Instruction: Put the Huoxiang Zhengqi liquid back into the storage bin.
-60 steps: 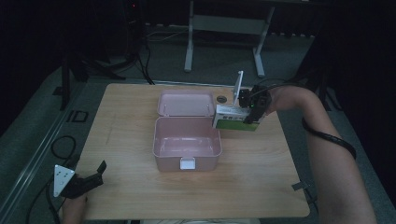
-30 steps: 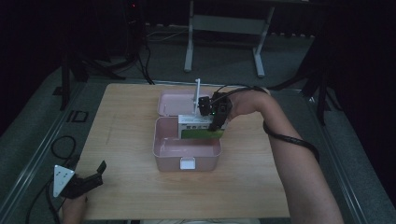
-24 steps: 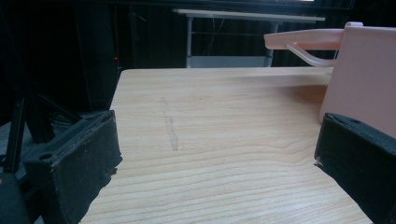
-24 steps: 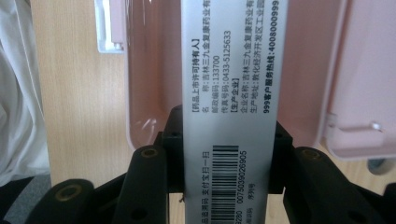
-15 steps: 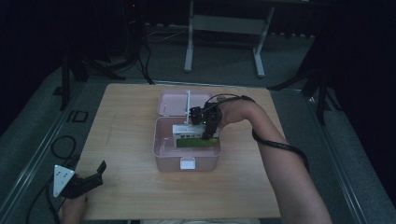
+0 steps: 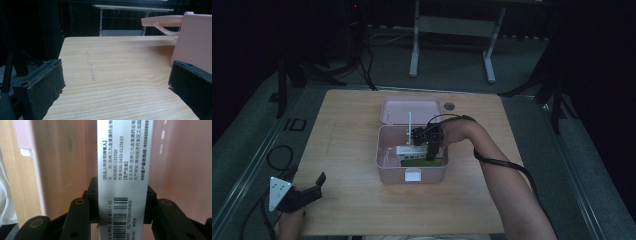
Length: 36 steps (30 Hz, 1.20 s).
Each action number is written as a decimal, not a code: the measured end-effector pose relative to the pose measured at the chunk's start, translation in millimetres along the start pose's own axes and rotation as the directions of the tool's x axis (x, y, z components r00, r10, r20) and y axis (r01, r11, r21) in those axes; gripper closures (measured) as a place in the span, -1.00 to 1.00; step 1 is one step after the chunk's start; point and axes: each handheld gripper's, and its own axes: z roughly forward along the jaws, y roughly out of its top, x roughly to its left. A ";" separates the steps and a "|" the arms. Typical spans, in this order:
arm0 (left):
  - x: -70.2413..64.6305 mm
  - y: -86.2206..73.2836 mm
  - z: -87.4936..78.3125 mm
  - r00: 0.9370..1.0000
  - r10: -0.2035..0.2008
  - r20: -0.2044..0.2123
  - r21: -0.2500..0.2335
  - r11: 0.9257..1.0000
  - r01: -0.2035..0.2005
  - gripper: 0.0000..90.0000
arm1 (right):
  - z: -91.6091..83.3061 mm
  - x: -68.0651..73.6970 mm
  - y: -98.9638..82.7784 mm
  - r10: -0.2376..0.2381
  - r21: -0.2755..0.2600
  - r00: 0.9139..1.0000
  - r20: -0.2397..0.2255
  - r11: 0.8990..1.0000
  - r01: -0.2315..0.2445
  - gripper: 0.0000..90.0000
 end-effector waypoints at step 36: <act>-0.3 0.0 0.1 1.000 0.004 0.003 0.001 1.000 -0.004 -0.99 | 32.7 -1.3 -1.5 -0.005 0.065 0.999 -0.047 0.998 0.008 0.11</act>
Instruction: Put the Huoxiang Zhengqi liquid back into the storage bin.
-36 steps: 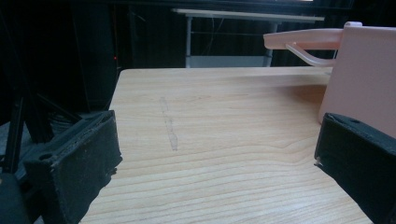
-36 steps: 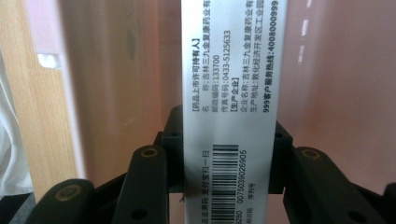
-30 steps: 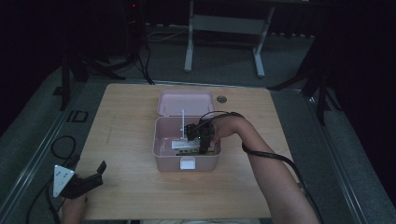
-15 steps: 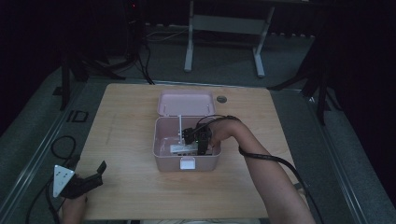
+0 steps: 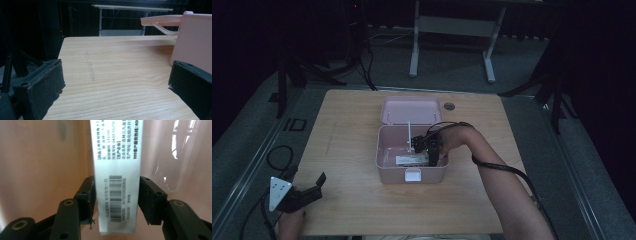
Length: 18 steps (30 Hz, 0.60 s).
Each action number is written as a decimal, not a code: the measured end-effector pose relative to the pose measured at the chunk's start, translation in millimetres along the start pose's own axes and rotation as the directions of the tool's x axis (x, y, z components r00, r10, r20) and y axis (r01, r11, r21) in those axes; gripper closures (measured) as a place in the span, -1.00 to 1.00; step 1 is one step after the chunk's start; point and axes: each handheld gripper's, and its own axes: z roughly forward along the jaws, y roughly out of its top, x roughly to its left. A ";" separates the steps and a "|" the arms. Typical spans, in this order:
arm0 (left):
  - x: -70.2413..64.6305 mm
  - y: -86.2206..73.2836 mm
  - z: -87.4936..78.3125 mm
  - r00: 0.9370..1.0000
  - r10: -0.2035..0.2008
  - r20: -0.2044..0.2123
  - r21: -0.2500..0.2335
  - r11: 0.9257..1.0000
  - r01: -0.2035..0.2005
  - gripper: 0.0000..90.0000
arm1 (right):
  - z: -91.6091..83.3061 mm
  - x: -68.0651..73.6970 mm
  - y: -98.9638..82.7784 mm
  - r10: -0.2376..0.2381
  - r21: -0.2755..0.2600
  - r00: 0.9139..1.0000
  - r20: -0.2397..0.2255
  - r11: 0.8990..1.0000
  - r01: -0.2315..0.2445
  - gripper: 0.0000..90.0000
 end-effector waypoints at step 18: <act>0.0 0.0 0.0 1.000 0.000 0.000 0.000 1.000 0.000 -0.99 | -39.6 5.8 -12.5 0.013 -0.075 0.999 0.043 0.997 -0.010 -0.04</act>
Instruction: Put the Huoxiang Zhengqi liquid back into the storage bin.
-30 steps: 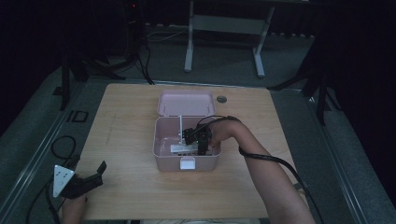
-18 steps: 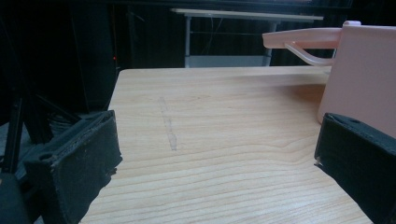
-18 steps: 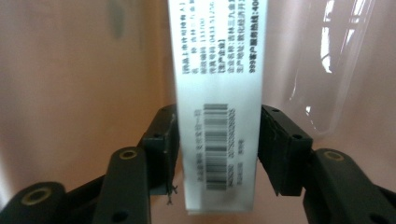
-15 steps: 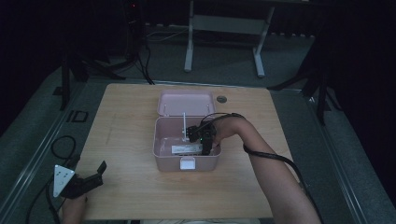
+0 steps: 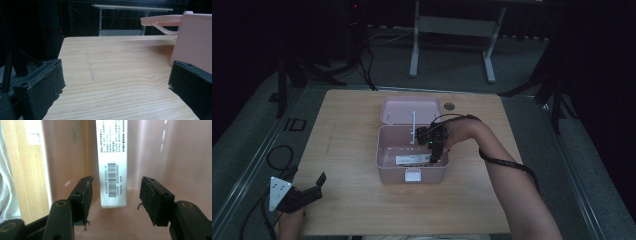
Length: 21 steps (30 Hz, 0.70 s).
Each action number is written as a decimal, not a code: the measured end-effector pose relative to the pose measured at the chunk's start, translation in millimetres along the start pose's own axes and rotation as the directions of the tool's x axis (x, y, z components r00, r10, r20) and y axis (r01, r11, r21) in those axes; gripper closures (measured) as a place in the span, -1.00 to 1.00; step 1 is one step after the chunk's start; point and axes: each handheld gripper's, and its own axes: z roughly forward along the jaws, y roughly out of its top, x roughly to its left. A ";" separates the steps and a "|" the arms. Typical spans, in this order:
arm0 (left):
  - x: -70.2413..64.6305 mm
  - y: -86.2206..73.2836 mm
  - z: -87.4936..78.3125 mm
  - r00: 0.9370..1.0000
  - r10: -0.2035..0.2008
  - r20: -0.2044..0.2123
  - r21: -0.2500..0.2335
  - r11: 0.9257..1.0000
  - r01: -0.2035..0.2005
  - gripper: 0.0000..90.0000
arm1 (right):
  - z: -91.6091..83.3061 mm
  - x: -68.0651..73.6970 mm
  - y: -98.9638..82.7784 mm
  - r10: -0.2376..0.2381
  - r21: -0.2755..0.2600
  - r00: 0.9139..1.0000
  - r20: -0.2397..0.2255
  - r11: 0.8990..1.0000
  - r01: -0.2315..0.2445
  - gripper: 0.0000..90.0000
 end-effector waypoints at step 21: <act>0.1 0.1 0.1 1.000 -0.001 -0.001 0.001 1.000 0.001 -0.99 | -48.6 -5.9 -56.7 0.103 -0.184 0.991 0.090 0.979 -0.085 -0.20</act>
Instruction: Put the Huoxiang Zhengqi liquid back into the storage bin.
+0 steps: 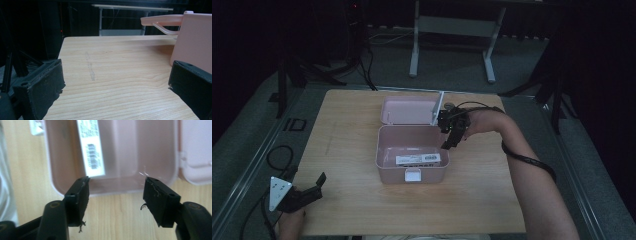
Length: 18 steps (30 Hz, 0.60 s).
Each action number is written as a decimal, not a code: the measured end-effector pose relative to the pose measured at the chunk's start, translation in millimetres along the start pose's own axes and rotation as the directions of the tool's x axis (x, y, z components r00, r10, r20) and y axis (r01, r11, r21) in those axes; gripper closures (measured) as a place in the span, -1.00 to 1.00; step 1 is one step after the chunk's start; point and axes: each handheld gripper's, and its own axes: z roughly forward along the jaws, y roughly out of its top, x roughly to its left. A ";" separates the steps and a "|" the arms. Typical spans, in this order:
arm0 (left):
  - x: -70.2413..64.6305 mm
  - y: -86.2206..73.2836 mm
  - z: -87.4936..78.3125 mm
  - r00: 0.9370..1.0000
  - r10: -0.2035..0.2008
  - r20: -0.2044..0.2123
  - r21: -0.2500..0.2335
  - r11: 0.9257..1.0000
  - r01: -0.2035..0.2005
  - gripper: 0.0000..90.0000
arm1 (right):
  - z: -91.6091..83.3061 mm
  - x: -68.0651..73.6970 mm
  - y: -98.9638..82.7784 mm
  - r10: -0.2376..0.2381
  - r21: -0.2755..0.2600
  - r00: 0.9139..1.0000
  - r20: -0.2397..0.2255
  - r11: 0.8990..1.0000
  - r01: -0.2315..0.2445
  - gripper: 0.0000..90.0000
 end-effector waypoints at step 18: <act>0.1 0.0 0.1 1.000 -0.003 -0.001 0.000 1.000 0.003 -0.99 | 43.1 -28.2 -72.1 0.259 -0.168 0.961 0.092 0.956 -0.242 -0.74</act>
